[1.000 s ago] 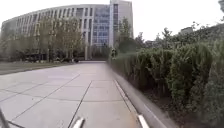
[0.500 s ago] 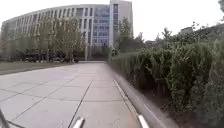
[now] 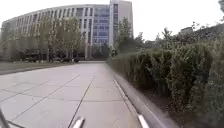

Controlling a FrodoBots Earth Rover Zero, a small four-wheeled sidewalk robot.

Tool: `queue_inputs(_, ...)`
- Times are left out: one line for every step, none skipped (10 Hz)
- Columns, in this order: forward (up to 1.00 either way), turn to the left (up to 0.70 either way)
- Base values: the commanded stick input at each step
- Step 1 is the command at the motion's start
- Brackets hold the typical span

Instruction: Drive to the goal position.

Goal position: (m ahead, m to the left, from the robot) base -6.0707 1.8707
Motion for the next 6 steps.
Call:
queue_inputs(0.04, 0.0)
queue_inputs(0.04, 0.0)
queue_inputs(0.04, 0.0)
queue_inputs(0.04, 0.0)
queue_inputs(0.04, 0.0)
queue_inputs(0.04, 0.0)
